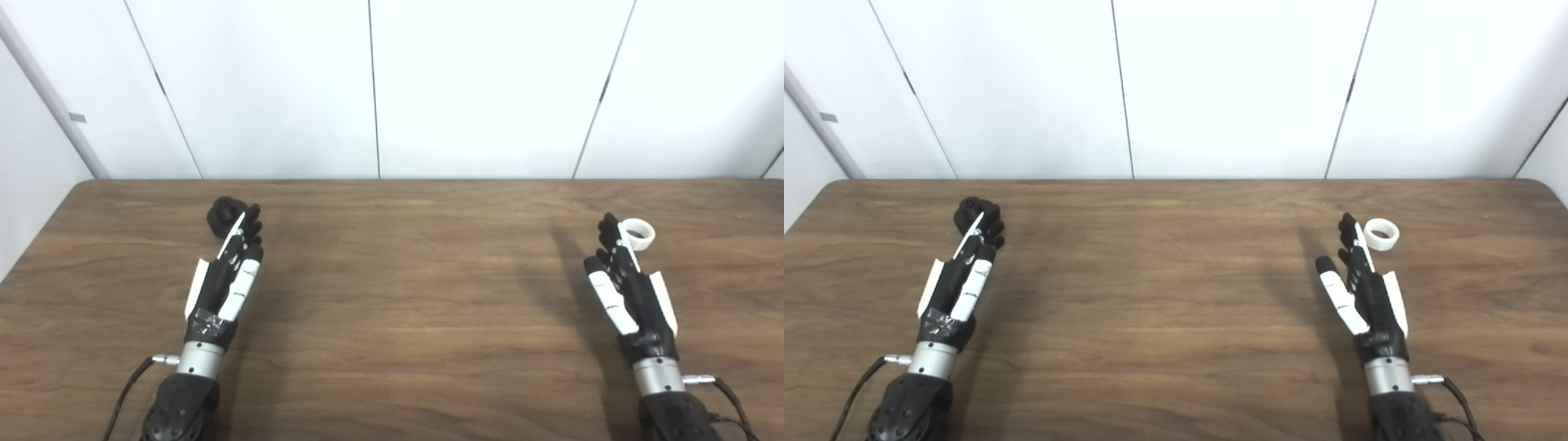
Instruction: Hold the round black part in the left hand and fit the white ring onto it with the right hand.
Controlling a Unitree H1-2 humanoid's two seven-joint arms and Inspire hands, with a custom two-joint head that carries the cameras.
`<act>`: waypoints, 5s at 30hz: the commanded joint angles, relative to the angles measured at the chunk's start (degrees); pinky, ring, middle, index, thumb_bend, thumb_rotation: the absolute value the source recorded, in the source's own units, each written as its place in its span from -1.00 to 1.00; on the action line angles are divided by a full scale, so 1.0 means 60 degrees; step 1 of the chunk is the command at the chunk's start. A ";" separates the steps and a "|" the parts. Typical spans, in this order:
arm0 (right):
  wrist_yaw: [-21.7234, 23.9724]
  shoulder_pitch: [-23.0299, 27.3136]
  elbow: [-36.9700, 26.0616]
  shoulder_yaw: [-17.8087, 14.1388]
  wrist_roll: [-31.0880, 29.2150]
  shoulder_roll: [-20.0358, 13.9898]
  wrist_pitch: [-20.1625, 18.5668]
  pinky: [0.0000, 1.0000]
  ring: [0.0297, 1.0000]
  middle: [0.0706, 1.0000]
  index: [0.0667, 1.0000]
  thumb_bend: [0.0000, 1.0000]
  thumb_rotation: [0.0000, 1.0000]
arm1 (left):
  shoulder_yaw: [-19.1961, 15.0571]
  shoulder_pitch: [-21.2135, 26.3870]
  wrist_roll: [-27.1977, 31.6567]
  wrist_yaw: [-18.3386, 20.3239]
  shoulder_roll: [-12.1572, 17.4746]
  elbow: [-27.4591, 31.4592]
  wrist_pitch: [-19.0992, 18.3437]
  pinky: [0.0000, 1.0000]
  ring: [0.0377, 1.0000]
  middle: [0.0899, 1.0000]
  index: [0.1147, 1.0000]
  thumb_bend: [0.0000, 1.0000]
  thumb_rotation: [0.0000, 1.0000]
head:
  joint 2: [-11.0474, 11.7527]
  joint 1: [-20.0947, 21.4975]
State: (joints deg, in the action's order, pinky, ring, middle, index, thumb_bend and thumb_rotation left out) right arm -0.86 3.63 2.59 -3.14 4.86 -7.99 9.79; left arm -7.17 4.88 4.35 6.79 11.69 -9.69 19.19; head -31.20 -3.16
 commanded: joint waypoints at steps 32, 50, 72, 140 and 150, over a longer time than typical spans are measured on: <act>0.0176 -0.0359 0.1076 -0.0024 -0.0423 -0.0069 0.0585 0.92 0.99 0.98 0.97 -0.35 0.46 | 0.2406 0.0662 -0.6893 -0.7836 0.1651 -0.1900 0.1286 0.66 0.79 0.83 0.79 0.77 -0.72 | 0.0545 -0.1279; 0.0300 -0.0232 0.1523 -0.0026 -0.0522 -0.0225 0.1007 0.90 0.98 0.98 0.97 -0.35 0.49 | 0.1759 0.2046 -0.7108 -0.7788 0.2156 -0.4007 0.0054 1.00 1.00 1.00 0.97 0.88 -0.21 | 0.0789 -0.2101; 0.0269 -0.0321 0.1378 -0.0005 -0.0490 -0.0323 0.1022 0.90 0.99 0.99 0.96 -0.33 0.50 | 0.1498 0.2687 -0.4830 -0.3598 0.3219 -0.4766 -0.0230 1.00 1.00 0.98 0.78 1.00 -0.27 | 0.0746 -0.2487; 0.0233 -0.1002 -0.0255 0.0125 -0.0113 0.0023 0.0153 0.88 0.97 0.97 0.94 -0.31 0.56 | 0.3505 0.6117 -0.4853 -0.2664 0.3204 -0.8753 0.0039 0.95 0.88 0.75 0.32 0.87 -0.51 | 0.0099 -0.1937; 0.0226 -0.0970 -0.0224 0.0134 -0.0092 0.0084 0.0210 0.78 0.95 0.98 0.94 -0.34 0.52 | 0.3883 0.6297 -0.5050 -0.3420 0.3266 -0.9320 0.0971 0.99 0.76 0.39 -0.17 0.05 -0.90 | 0.0055 -0.1938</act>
State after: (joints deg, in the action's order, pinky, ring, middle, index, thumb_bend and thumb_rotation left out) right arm 0.70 0.39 -0.82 -3.17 5.01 -9.21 9.55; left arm 15.61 40.85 -25.01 -13.85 30.91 -65.56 23.63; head -30.85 -14.77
